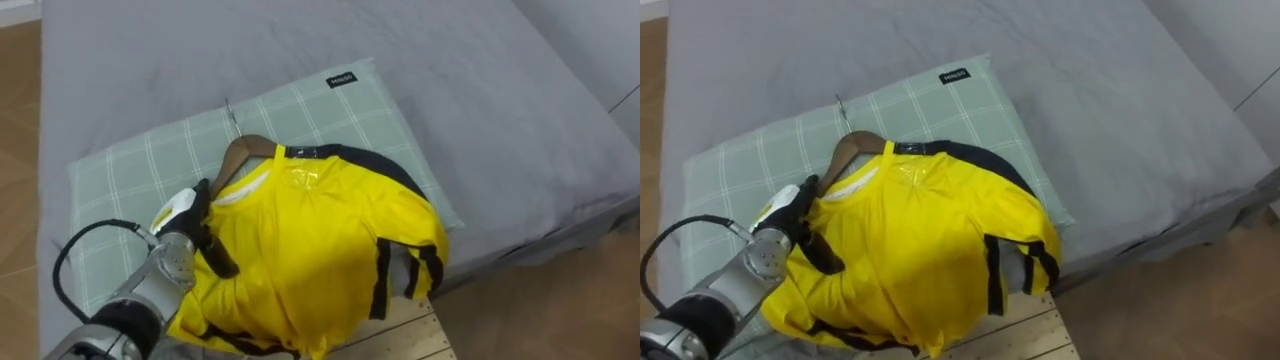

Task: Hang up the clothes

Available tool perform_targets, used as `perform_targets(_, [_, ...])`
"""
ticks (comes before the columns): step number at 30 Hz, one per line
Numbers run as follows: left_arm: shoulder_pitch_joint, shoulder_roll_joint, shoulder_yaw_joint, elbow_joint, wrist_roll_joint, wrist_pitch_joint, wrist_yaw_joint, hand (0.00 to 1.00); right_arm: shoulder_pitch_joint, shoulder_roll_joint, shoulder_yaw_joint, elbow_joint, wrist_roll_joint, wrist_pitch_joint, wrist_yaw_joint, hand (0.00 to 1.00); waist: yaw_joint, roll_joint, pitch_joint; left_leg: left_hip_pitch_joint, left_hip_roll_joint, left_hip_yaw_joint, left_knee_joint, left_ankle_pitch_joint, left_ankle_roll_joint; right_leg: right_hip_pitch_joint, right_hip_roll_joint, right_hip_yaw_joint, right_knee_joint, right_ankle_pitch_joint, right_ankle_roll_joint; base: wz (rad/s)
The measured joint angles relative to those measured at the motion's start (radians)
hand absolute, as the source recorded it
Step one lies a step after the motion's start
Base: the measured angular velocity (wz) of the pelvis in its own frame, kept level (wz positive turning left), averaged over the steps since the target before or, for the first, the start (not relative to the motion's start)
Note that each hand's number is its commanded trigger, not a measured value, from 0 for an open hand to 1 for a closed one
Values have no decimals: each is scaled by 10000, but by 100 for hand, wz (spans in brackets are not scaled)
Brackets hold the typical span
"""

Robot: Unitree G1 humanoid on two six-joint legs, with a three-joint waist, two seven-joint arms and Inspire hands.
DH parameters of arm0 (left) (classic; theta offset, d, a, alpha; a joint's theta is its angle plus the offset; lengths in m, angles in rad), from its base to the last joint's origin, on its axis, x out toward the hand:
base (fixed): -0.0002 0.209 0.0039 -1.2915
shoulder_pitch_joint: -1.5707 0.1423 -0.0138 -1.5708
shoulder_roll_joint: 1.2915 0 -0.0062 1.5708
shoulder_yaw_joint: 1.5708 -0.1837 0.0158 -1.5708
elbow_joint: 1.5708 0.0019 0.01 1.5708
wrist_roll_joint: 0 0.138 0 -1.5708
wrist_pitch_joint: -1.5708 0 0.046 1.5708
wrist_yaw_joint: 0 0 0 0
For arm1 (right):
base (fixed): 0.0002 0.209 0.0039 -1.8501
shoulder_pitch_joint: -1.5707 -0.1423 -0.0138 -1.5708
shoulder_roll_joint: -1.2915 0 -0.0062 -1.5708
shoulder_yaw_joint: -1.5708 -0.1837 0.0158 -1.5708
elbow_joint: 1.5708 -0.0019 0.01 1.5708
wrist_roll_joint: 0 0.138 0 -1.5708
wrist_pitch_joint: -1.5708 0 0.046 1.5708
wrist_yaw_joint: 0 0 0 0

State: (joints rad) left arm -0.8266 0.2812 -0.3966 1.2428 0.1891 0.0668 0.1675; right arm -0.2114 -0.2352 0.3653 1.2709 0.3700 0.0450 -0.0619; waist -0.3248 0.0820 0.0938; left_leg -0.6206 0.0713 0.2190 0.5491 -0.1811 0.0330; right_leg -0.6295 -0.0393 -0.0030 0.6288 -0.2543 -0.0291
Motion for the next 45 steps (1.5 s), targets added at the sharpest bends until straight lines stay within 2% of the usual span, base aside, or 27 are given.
perform_targets(2, [-95,213,3,0,-8,1,-208,100,-5,-107,-128,2,-66,-1,70,0,7,2,-2,69,-15,3,-34,1,-1,35,-11,-9,1,0,-1,-2])
perform_targets(4, [-133,262,1,1,-9,60,-384,100,-6,-181,-197,0,-87,-3,155,0,-2,1,-2,112,-47,11,-57,1,-1,64,-10,-11,1,-2,1,0])
perform_targets(8, [-128,167,-8,96,-9,131,-1040,100,51,-203,-372,3,-134,0,252,0,-5,-15,4,401,-157,67,-242,11,10,296,-90,-7,-65,-54,54,0])
perform_targets(13, [-129,137,1,95,4,131,-1400,100,83,-203,-373,-211,-143,-3,315,0,-22,-20,2,432,-178,100,-274,11,13,318,-117,-8,-87,-61,68,0])
perform_targets(27, [-128,125,13,94,14,125,-1636,100,209,-205,-388,-259,-222,-4,307,0,-23,-21,-5,543,-160,119,-215,21,23,427,-105,3,-54,-61,68,0])
perform_targets(42, [-126,77,32,92,-28,126,-1763,100,461,-254,-562,-153,-118,-23,491,0,6,-87,-66,942,-139,131,-185,18,25,837,-87,20,-66,-50,79,0])
perform_targets(45, [-127,61,32,93,-83,5,-1757,100,463,-254,-563,-10,202,-54,512,0,21,-111,-98,1199,-143,157,-273,17,24,1044,-82,62,-98,-48,77,-5])
